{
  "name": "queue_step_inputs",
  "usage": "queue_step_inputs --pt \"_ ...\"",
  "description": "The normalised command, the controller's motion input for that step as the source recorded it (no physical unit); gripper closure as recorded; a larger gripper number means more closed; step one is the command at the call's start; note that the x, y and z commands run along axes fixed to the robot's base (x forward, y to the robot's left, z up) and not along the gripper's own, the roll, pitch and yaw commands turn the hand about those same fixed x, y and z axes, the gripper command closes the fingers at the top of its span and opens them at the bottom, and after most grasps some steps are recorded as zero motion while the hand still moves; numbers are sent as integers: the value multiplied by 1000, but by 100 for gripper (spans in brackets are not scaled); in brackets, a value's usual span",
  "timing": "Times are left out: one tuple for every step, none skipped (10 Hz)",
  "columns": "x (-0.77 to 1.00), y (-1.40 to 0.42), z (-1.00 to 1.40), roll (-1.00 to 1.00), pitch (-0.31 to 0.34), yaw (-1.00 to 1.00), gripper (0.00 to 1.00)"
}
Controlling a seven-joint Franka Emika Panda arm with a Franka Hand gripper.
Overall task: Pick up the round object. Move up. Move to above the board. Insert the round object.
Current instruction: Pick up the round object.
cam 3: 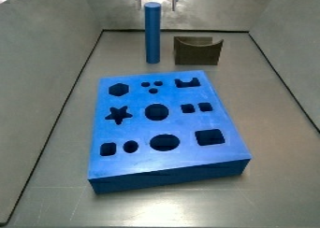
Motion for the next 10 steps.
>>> queue_step_inputs --pt "0 0 0 14 23 0 0" --pt "-89 -277 171 177 234 0 0" --pt "-726 -323 669 517 74 -129 0" --pt "-806 -314 374 243 -211 -40 0" --pt "17 0 -34 0 0 0 0" --pt "26 0 -6 0 0 0 0" --pt "-134 -571 -509 126 -129 31 0" --pt "-186 -597 -637 106 -269 0 0" --pt "0 -63 0 0 0 0 0" --pt "17 -20 -126 0 0 0 0"
